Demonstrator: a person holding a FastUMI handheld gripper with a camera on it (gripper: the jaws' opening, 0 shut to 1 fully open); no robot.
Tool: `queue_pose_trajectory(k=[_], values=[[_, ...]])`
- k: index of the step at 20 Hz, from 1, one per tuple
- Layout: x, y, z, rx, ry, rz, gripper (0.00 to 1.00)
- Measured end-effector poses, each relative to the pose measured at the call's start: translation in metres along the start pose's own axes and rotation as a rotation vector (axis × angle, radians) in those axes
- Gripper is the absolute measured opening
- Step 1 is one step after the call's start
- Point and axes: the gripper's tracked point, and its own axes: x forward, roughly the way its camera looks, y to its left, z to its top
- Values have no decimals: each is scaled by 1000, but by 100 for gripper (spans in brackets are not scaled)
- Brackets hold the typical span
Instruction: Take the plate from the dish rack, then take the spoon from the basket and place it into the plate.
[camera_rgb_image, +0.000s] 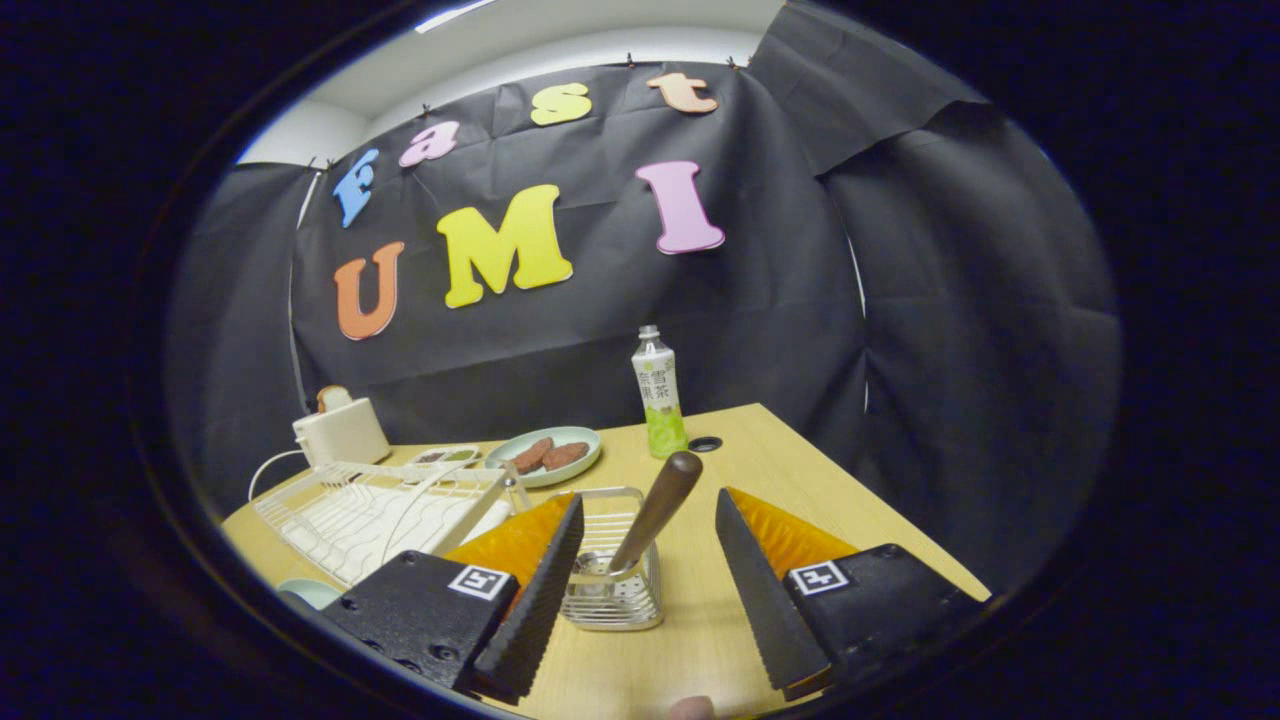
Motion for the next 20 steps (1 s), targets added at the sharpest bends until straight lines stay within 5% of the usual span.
queue_pose_trajectory(k=[7,11,20], values=[[-2,11,11,-14,-7,13,55],[-1,16,15,7,0,12,25],[-9,35,32,-57,-10,5,13]])
